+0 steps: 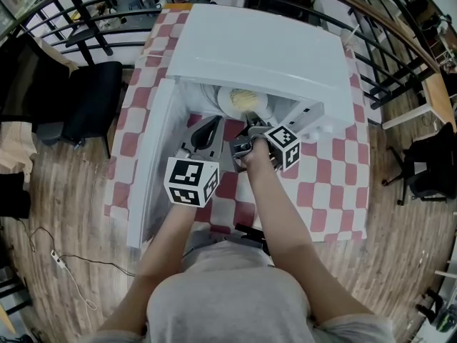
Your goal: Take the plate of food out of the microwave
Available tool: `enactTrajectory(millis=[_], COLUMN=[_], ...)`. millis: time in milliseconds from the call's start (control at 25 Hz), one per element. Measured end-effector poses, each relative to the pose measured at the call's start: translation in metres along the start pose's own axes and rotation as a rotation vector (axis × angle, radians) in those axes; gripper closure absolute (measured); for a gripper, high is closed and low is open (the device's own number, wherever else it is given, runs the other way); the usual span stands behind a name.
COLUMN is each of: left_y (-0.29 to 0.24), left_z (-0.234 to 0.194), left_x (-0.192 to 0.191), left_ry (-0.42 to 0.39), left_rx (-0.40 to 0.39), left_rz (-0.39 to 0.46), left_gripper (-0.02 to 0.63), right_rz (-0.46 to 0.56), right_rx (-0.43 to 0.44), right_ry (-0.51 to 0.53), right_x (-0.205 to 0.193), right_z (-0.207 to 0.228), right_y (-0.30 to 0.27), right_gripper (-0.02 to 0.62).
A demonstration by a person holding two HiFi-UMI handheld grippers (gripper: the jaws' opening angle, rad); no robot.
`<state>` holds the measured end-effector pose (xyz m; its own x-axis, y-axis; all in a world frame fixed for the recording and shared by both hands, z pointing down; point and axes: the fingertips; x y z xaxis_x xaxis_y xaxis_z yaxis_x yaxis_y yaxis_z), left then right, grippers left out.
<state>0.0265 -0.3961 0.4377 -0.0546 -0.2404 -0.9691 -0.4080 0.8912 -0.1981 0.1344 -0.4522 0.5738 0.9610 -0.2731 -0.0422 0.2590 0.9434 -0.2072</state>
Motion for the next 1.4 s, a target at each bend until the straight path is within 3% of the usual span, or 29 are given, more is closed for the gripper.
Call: enactTrajectory(millis=[680,1400], left_y=[0.006,0.018], left_z=[0.002,0.012], left_x=[-0.002,-0.005], left_ry=[0.004,0.006], left_rx=[0.010,0.026], left_rz=[0.003,0.014], left_gripper=[0.603,0.603], right_rz=[0.000,-0.066], right_rx=[0.145,0.174], right_ry=[-0.036,-0.026], right_x=[-0.002,-0.005], right_z=[-0.006,-0.009], right_y=[0.006,0.031], right_gripper=[0.560,0.560])
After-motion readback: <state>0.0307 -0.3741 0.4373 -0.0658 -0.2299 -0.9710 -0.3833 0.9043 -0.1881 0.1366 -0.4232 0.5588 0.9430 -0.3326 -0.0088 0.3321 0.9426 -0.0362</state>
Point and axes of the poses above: the fingertips, and each gripper's own axes: y backward along the fingers, z to its right, x out of its top, and after that the axes turned 9 degrees about x, right-handed
